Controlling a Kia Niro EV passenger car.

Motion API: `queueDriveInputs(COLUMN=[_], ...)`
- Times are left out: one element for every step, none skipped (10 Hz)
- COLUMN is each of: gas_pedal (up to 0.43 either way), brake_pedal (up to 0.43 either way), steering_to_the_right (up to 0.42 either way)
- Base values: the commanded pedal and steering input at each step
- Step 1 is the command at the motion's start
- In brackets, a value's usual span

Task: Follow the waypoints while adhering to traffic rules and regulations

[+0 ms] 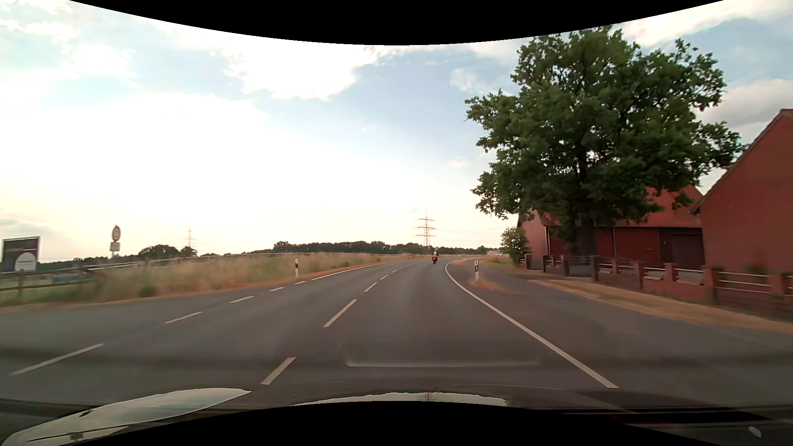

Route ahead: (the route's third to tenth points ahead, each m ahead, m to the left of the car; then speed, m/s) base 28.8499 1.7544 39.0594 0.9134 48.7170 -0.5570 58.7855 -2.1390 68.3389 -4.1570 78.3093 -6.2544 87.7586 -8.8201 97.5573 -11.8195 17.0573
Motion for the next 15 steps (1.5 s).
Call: queueDriveInputs(gas_pedal=[0.209, 0.209, 0.209, 0.209, 0.209, 0.209, 0.209, 0.209, 0.209, 0.209, 0.209, 0.209, 0.209, 0.209, 0.209], brake_pedal=[0.0, 0.0, 0.0, 0.0, 0.0, 0.0, 0.0, 0.0, 0.0, 0.0, 0.0, 0.0, 0.0, 0.0, 0.0], steering_to_the_right=[0.011, 0.011, 0.011, 0.011, 0.011, 0.011, 0.012, 0.013, 0.015, 0.017, 0.017, 0.017, 0.017, 0.017, 0.017])
